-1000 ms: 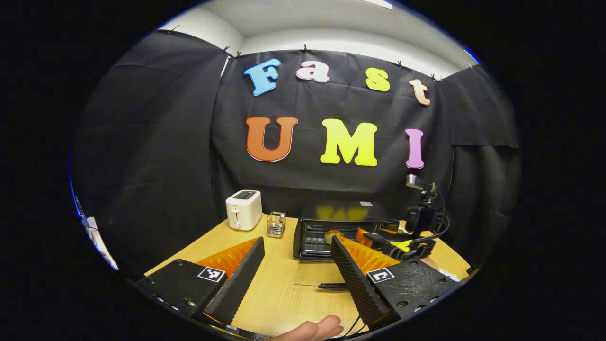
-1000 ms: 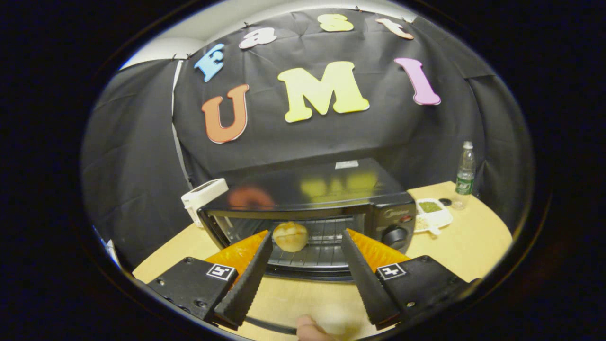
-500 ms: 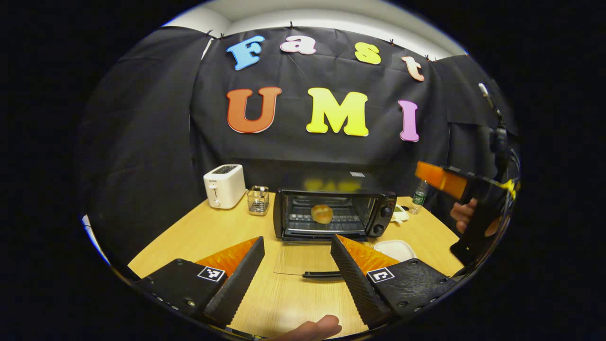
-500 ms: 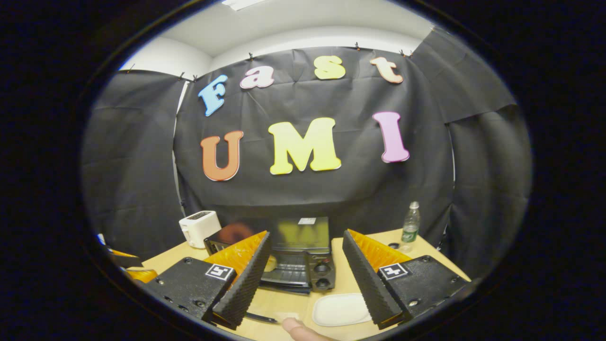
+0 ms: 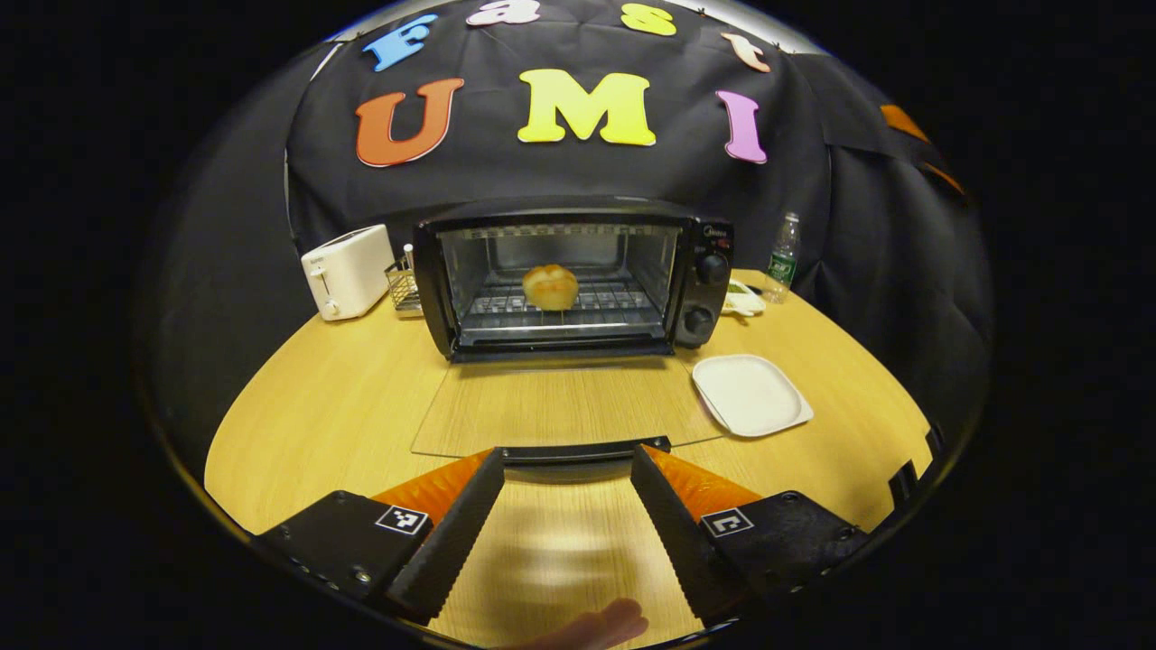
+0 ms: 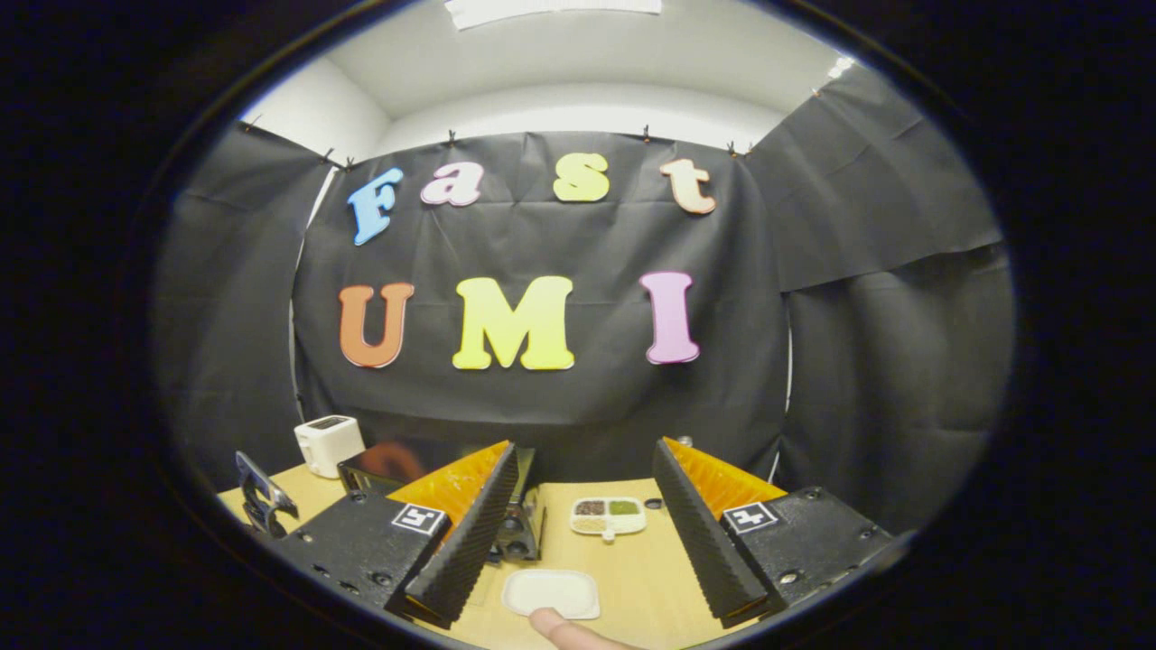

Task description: Open the electric oven with the left hand, put the food in, and close the electric oven.

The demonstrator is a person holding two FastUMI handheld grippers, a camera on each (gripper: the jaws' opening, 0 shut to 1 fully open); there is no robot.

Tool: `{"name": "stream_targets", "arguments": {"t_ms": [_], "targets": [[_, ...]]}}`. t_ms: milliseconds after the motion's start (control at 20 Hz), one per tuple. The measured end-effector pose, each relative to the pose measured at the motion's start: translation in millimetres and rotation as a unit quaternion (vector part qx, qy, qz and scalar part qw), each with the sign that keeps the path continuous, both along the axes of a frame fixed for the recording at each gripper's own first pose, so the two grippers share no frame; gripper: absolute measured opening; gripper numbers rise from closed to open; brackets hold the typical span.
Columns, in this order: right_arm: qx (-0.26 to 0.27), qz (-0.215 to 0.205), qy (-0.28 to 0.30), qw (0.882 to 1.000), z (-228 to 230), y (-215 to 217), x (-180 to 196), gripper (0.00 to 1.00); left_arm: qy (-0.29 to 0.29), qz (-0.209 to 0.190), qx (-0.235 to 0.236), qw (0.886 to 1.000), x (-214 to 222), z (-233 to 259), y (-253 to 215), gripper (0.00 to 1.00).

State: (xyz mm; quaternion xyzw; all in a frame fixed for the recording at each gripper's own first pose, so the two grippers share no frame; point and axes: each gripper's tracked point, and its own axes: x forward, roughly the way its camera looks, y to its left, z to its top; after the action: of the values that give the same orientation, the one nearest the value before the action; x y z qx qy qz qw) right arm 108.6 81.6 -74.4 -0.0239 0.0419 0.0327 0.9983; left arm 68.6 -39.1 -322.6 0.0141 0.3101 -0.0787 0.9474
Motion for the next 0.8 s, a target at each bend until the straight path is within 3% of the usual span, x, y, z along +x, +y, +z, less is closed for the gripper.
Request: {"name": "stream_targets", "arguments": {"t_ms": [50, 200, 250, 800], "targets": [[-0.004, -0.005, -0.007, 1.0, 4, -8, -5, 0.92, 0.007, -0.002, 0.001, 1.0, -1, -8, -4, 0.94], [-0.017, -0.03, -0.018, 0.999, 9, -31, -18, 0.97, 0.028, -0.006, -0.009, 1.0, 0, -27, -16, 0.94], [-0.016, -0.035, -0.021, 0.999, 11, -36, -23, 0.94, 0.033, -0.003, -0.008, 0.999, 2, -30, -17, 0.94], [-0.01, -0.043, -0.027, 0.999, 19, -46, -42, 0.95, 0.072, 0.026, -0.033, 0.997, 19, -47, -17, 0.94]]}}
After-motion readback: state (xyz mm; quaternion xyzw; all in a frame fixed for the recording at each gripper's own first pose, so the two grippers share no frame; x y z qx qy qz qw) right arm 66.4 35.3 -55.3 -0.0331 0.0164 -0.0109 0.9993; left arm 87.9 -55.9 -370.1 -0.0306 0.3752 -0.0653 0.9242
